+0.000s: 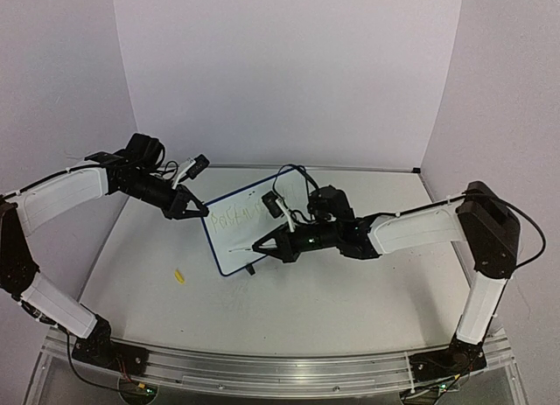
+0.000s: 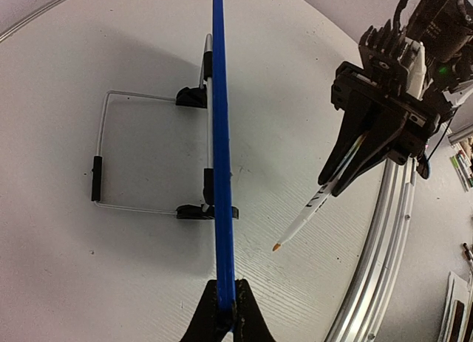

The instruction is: Write a sentence on the whiteboard

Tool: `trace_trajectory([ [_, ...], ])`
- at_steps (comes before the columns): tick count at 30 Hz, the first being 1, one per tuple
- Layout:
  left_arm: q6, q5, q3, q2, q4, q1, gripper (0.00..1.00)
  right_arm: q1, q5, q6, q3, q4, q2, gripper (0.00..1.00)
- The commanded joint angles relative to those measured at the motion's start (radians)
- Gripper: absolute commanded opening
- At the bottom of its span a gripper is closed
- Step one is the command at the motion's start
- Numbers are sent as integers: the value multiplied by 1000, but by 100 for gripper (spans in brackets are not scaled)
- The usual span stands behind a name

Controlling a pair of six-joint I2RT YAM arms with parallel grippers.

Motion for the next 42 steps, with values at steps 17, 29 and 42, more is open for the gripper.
trace_trajectory([
  [17, 7, -2, 19, 3, -26, -5, 0, 5, 107, 32, 103, 81, 128, 0],
  [29, 7, -2, 19, 2, -27, -5, 0, 5, 97, 29, 142, 71, 168, 0],
  [42, 7, 0, 19, 5, -27, -5, 0, 5, 139, 5, 107, 12, 181, 0],
])
